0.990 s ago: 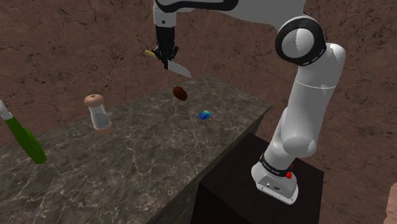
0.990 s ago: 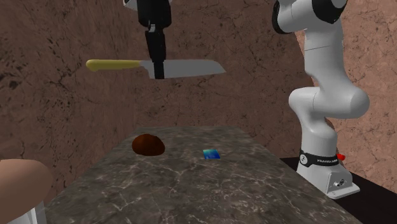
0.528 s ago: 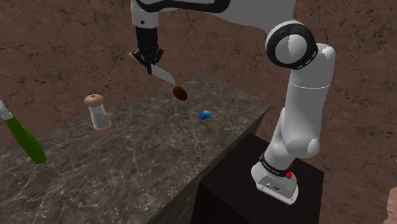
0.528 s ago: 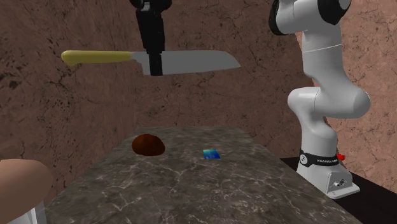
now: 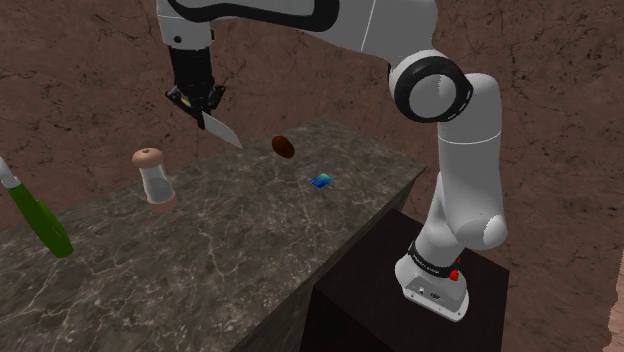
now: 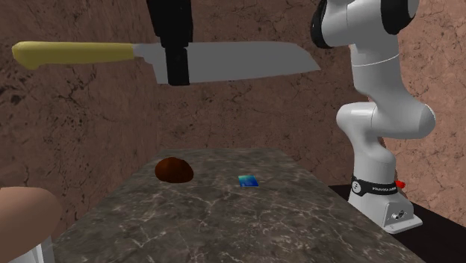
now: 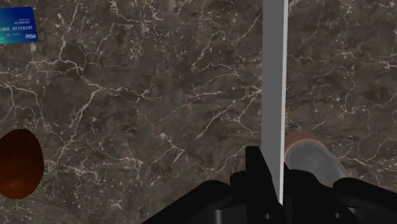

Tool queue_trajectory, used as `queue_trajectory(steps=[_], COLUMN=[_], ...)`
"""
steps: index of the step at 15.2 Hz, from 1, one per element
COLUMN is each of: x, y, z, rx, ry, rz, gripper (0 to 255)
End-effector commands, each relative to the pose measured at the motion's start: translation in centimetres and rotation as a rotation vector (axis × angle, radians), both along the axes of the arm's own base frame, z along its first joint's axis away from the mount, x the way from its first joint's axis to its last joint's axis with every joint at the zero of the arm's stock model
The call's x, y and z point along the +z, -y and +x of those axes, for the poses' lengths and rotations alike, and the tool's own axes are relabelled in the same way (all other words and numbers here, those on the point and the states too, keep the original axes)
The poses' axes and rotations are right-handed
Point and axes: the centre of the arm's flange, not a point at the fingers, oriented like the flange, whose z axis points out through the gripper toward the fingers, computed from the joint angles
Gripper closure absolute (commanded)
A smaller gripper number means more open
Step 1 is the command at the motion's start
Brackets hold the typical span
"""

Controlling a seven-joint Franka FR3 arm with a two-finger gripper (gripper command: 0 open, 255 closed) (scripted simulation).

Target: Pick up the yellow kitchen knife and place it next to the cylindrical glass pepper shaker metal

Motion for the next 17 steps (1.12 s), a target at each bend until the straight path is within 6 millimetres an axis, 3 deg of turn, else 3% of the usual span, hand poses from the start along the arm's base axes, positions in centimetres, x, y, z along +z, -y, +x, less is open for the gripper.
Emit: queue_trajectory(steps=[1,17], x=[-0.4,-8.8], y=[-1.1,-1.1], z=[0.0,0.0], rx=[-0.001,-0.001], ry=[0.0,0.0], rz=[0.0,0.0], gripper=[255,255])
